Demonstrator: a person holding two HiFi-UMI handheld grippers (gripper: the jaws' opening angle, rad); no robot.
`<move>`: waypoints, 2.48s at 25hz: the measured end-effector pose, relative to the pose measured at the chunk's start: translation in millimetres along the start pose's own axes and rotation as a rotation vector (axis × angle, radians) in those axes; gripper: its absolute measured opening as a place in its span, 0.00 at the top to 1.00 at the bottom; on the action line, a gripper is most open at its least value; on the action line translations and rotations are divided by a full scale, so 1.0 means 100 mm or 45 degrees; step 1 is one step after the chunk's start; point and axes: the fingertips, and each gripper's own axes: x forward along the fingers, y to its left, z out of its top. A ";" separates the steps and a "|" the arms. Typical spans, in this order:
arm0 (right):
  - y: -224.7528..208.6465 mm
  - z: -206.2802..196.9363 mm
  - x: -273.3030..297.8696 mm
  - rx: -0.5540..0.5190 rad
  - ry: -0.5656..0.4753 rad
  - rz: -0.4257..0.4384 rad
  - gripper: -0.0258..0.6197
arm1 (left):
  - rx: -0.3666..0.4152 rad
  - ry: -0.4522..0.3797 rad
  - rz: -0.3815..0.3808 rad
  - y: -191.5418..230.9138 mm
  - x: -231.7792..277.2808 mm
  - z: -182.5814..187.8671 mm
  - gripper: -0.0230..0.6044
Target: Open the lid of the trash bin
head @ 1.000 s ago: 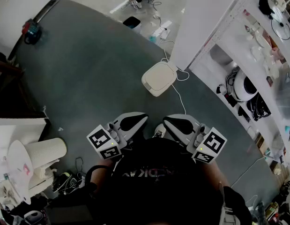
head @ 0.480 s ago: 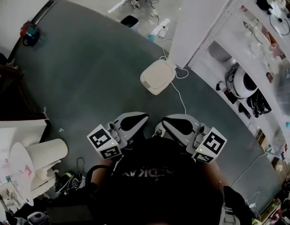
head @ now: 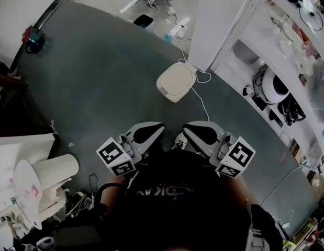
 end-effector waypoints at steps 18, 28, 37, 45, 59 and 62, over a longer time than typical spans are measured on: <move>-0.20 -0.04 -0.35 0.057 -0.046 -0.059 0.95 | -0.007 0.040 0.028 0.01 0.23 -0.06 0.96; -0.28 0.00 -0.43 0.062 -0.039 -0.083 0.95 | -0.052 -0.006 0.066 0.17 0.24 0.01 0.96; -0.50 -0.01 -0.21 0.096 -0.068 -0.172 0.95 | -0.111 0.052 0.069 0.72 0.25 0.01 0.96; -0.72 -0.02 0.18 0.156 -0.083 -0.260 0.95 | -0.182 0.158 0.061 1.35 0.24 -0.09 0.96; -1.17 -0.10 0.83 0.252 -0.064 -0.382 0.95 | -0.362 0.362 0.089 2.48 0.25 -0.57 0.96; -1.27 -0.20 0.84 0.293 -0.063 -0.423 0.95 | -0.428 0.393 0.106 2.71 0.29 -0.73 0.96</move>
